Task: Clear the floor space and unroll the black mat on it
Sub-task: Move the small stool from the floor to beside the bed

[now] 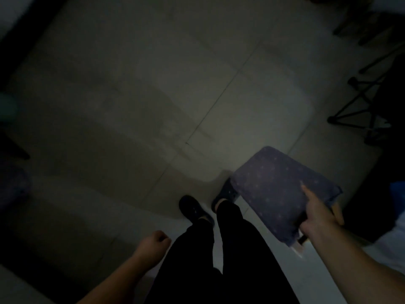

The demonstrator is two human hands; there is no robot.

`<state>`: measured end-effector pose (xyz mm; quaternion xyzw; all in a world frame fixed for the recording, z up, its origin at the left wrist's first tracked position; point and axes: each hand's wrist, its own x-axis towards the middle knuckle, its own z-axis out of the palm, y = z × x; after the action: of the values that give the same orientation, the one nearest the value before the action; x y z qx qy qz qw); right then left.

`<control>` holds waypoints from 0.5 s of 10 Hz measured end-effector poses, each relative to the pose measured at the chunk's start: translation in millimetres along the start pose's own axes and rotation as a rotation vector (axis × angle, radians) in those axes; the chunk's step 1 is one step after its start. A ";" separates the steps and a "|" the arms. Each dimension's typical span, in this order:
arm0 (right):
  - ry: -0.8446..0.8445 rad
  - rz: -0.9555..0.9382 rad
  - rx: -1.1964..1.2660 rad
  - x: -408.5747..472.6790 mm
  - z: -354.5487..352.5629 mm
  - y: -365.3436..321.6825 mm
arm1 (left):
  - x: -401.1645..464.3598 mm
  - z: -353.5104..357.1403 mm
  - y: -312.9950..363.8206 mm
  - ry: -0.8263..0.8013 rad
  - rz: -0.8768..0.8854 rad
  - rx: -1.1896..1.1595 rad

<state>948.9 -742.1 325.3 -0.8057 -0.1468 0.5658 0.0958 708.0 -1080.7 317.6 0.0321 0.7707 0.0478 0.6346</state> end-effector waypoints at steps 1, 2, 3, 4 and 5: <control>0.004 0.062 -0.005 -10.0 -62.1 -16.1 | -29.9 -19.8 40.3 0.029 -0.005 0.039; 0.106 0.166 0.000 -16.9 -113.6 -32.1 | -60.2 -32.9 94.9 0.082 0.043 0.162; -0.017 0.126 0.079 -11.8 -163.7 -34.4 | -84.6 -41.7 163.7 0.128 0.134 0.297; -0.035 0.079 0.187 -10.7 -188.0 -41.4 | -99.4 -45.7 235.4 0.198 0.231 0.405; -0.045 0.067 0.294 -4.3 -203.1 -55.8 | -107.3 -45.8 300.5 0.202 0.329 0.518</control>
<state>1131.3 -688.9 416.3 -0.7745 -0.0375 0.6020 0.1905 680.4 -795.6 465.4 0.3117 0.8009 -0.0454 0.5092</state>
